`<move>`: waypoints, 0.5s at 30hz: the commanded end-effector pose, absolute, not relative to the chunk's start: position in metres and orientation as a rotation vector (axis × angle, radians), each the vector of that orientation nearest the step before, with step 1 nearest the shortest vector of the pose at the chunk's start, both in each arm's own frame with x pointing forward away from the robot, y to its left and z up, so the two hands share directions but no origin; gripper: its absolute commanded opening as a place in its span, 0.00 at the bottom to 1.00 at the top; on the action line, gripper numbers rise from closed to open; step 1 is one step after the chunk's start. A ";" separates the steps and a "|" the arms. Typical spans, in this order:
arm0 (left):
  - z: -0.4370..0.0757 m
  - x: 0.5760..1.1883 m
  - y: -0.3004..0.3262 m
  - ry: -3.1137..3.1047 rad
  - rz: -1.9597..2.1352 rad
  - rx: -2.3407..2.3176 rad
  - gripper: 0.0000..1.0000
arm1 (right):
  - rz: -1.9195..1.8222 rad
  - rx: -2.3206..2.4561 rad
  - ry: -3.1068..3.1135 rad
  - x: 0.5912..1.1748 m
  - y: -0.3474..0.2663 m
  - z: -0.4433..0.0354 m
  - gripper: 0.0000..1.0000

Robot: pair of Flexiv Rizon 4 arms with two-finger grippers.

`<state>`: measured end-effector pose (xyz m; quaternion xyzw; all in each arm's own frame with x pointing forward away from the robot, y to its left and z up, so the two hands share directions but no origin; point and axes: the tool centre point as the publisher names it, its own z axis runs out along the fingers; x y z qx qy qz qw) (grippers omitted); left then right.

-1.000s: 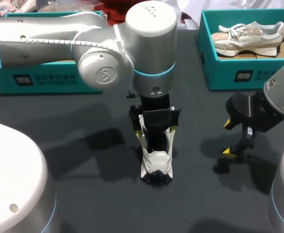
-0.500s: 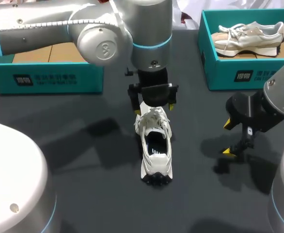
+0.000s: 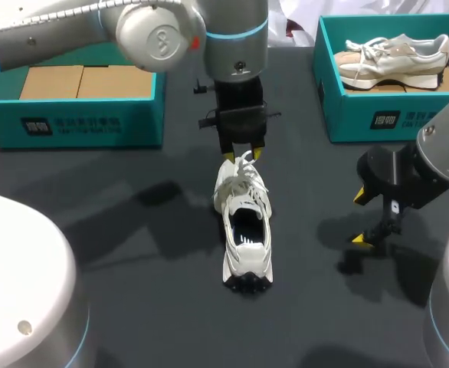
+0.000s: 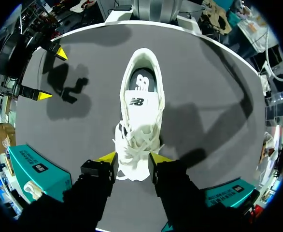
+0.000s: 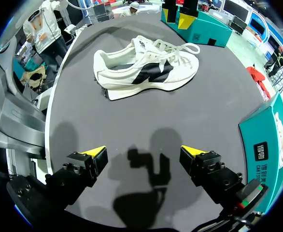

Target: Take the shoe out of the shoebox, open the shoe tongue, remove and reinsert the insole, then place the shoe into the shoebox

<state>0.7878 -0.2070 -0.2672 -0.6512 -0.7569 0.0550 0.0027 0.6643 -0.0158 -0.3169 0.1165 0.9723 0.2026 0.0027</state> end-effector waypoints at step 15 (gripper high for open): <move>-0.311 0.732 -0.205 -2.222 0.243 -2.093 0.28 | 0.631 0.368 3.047 0.663 -0.016 -0.317 1.00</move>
